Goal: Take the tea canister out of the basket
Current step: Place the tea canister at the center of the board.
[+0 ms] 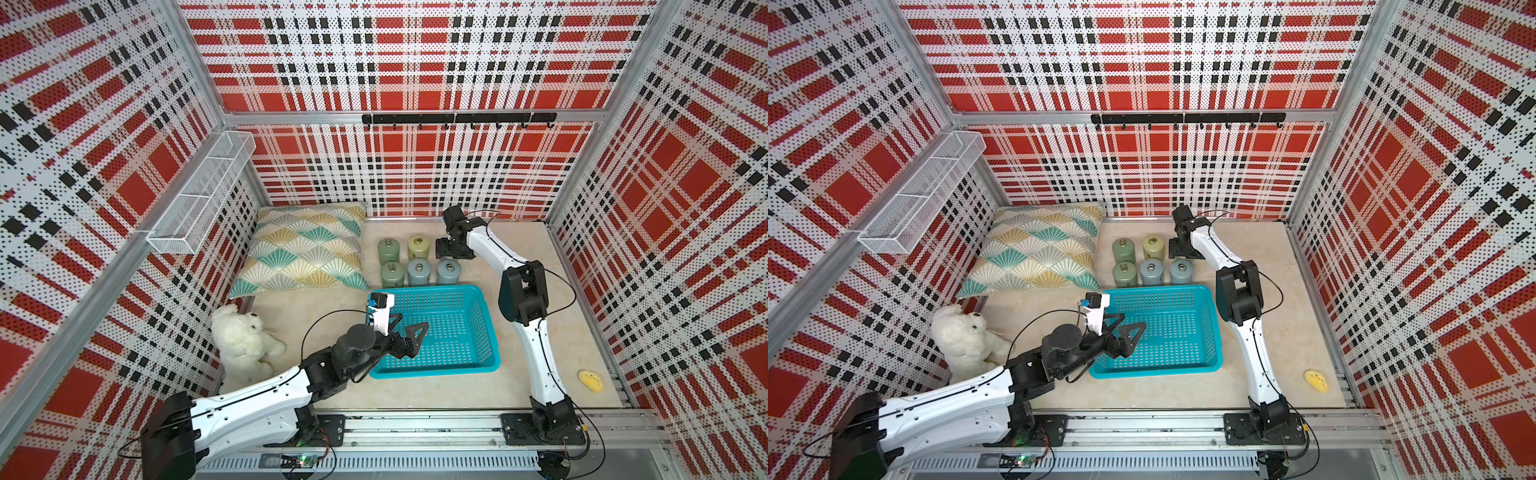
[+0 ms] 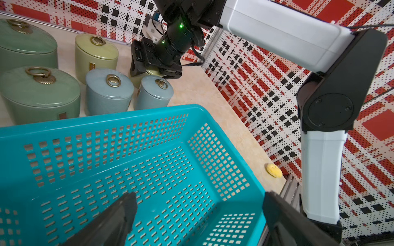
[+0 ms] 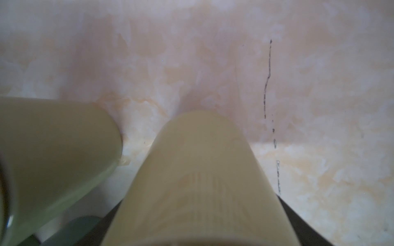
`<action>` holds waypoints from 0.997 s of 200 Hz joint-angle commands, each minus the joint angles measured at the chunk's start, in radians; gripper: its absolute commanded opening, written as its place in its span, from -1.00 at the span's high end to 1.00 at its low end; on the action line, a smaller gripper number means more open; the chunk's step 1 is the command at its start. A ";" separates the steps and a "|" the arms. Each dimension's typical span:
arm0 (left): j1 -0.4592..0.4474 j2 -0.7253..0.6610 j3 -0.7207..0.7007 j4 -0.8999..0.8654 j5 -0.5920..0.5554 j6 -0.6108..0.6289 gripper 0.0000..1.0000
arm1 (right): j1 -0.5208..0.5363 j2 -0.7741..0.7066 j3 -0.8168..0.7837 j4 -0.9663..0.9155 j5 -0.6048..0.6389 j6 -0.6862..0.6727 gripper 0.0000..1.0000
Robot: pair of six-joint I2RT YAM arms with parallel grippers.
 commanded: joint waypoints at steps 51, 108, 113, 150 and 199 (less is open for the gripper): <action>0.008 0.020 0.034 0.008 0.008 0.023 -0.98 | 0.002 0.021 0.031 0.031 -0.042 -0.022 -0.73; 0.020 0.018 0.026 0.010 0.014 0.020 -0.98 | 0.002 0.004 0.016 0.070 -0.100 -0.002 -0.93; 0.021 0.018 0.026 0.011 0.015 0.021 -0.98 | 0.001 0.002 0.015 0.075 -0.106 0.001 -1.00; 0.028 0.019 0.023 0.011 0.020 0.020 -0.98 | 0.002 -0.018 0.001 0.093 -0.126 0.014 -1.00; 0.043 0.007 0.020 0.006 0.021 0.019 -0.98 | -0.001 -0.112 -0.071 0.138 -0.129 0.020 -1.00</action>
